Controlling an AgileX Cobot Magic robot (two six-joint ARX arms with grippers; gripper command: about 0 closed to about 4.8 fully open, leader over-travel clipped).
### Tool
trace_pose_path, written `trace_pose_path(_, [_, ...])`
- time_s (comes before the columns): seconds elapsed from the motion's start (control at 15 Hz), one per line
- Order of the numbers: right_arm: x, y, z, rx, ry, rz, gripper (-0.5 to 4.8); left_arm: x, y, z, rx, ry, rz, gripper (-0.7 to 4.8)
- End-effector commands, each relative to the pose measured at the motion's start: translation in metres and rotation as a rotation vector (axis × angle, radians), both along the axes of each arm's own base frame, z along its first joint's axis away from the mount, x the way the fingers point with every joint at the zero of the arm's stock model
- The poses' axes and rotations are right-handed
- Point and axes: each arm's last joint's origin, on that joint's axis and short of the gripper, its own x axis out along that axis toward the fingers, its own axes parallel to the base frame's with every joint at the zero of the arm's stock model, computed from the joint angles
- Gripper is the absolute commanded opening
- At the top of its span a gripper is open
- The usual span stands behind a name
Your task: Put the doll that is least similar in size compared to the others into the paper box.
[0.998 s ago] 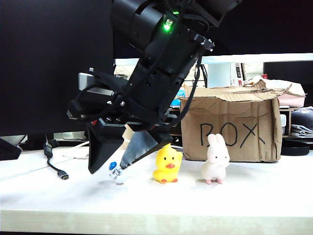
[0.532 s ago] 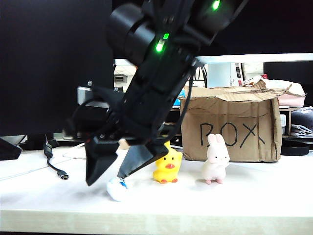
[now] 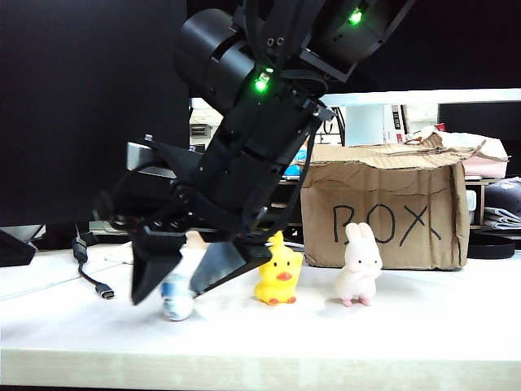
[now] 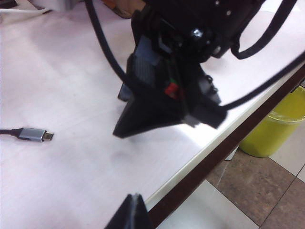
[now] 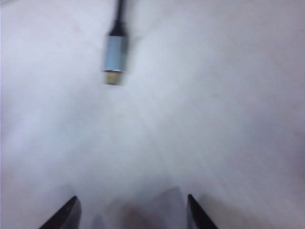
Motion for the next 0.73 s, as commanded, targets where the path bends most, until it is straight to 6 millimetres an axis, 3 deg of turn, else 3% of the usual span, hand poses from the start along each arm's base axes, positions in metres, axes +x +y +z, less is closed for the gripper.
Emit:
trace_pose_path(0.07, [-0.0017, 0.0007, 0.0015, 0.012, 0.020, 0.015, 2.85, 0.0002, -0.0002, 0.0011, -0.006, -0.006, -0.003, -0.05])
trace_pose_path(0.33, [-0.0056, -0.0047, -0.0026, -0.057, 0.072, 0.014, 2.87, 0.0002, -0.0002, 0.0011, -0.006, -0.006, -0.003, -0.05])
trace_pose_path(0.47, [-0.0074, -0.0069, -0.0045, -0.085, 0.092, 0.015, 3.42, 0.0002, -0.0002, 0.0011, -0.006, -0.006, -0.003, -0.05])
trace_pose_path(0.73, [-0.0098, -0.0078, -0.0059, -0.106, 0.108, 0.018, 3.42, 0.0002, -0.0002, 0.0011, -0.006, -0.006, -0.003, -0.05])
